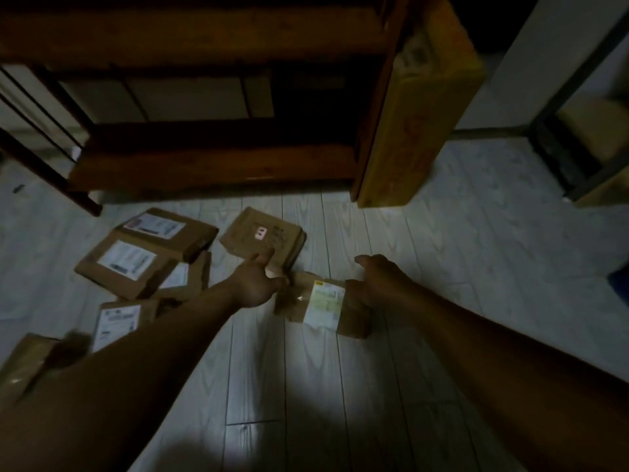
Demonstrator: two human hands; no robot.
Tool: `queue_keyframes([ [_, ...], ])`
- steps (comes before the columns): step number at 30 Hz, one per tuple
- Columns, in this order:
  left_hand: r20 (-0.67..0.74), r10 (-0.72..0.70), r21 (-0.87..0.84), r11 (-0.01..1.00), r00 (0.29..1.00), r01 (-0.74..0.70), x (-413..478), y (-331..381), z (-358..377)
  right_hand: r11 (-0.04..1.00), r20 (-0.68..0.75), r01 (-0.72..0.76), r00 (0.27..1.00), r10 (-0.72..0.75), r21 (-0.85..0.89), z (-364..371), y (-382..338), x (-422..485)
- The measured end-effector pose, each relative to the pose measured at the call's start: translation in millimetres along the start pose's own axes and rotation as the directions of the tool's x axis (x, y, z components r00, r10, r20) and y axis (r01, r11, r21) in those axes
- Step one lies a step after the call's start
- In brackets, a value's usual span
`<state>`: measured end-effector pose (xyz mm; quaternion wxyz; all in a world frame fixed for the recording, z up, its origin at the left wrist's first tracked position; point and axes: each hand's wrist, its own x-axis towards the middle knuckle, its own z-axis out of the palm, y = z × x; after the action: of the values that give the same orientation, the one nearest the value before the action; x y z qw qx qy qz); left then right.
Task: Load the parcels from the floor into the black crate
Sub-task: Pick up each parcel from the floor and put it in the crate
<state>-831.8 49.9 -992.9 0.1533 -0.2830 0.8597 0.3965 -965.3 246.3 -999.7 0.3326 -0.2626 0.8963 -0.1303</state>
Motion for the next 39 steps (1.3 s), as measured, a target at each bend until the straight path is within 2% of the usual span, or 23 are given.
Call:
queue_keyframes([
  [3, 0.029, -0.063, -0.118, 0.991, 0.998, 0.066, 31.9, -34.3, 46.0, 1.000, 0.003, 0.001, 1.000, -0.001, 0.010, 58.6, 28.6, 28.6],
  [5, 0.072, -0.086, -0.194, 0.976, 0.994, 0.099, 47.3, -51.3, 71.0, 0.999, -0.043, -0.011, 0.999, 0.012, 0.033, 89.9, 46.1, 40.2],
  [7, 0.082, -0.089, -0.234, 0.967, 0.993, 0.106, 59.4, -64.9, 94.7, 0.991, -0.058, -0.056, 0.996, 0.063, 0.119, 116.7, 62.0, 47.7],
  [9, 0.088, -0.124, -0.309, 0.940, 0.988, 0.146, 62.9, -71.7, 108.0, 0.966, 0.021, -0.087, 0.996, 0.084, 0.245, 130.8, 68.8, 49.8],
  [11, 0.125, -0.143, -0.436, 0.881, 0.982, 0.184, 63.3, -75.6, 117.8, 0.931, 0.064, -0.121, 0.992, 0.105, 0.346, 139.3, 72.6, 49.2],
  [13, 0.120, -0.198, -0.517, 0.824, 0.973, 0.231, 64.0, -76.0, 117.7, 0.900, 0.034, -0.113, 0.993, 0.109, 0.422, 138.8, 73.6, 49.5],
  [15, 0.134, -0.274, -0.539, 0.786, 0.952, 0.303, 63.5, -78.0, 114.7, 0.874, 0.003, -0.088, 0.995, 0.099, 0.478, 135.4, 72.6, 47.8],
  [19, 0.119, -0.360, -0.498, 0.784, 0.925, 0.369, 49.4, -83.2, 116.2, 0.859, -0.051, -0.056, 0.994, 0.095, 0.508, 132.1, 67.4, 35.4],
  [25, 0.016, -0.398, -0.681, 0.668, 0.917, 0.301, 42.5, -98.1, 108.8, 0.879, -0.118, -0.191, 0.957, 0.266, 0.438, 132.3, 51.6, 40.2],
  [27, -0.034, -0.370, -0.723, 0.650, 0.928, 0.233, 43.0, -100.5, 105.0, 0.882, -0.162, -0.188, 0.946, 0.280, 0.432, 132.6, 44.4, 46.0],
  [32, -0.205, -0.280, -0.743, 0.668, 0.938, 0.036, 32.7, -96.9, 89.1, 0.829, -0.344, 0.038, 0.920, 0.189, 0.558, 118.7, 20.6, 43.3],
  [35, -0.324, -0.182, -0.699, 0.707, 0.929, -0.105, 23.6, -90.1, 73.1, 0.788, -0.367, 0.150, 0.924, 0.103, 0.597, 101.4, 7.1, 38.1],
  [39, -0.400, -0.129, -0.696, 0.687, 0.908, -0.209, 15.1, -77.2, 54.3, 0.760, -0.449, 0.266, 0.893, 0.039, 0.594, 75.7, -11.8, 32.9],
])
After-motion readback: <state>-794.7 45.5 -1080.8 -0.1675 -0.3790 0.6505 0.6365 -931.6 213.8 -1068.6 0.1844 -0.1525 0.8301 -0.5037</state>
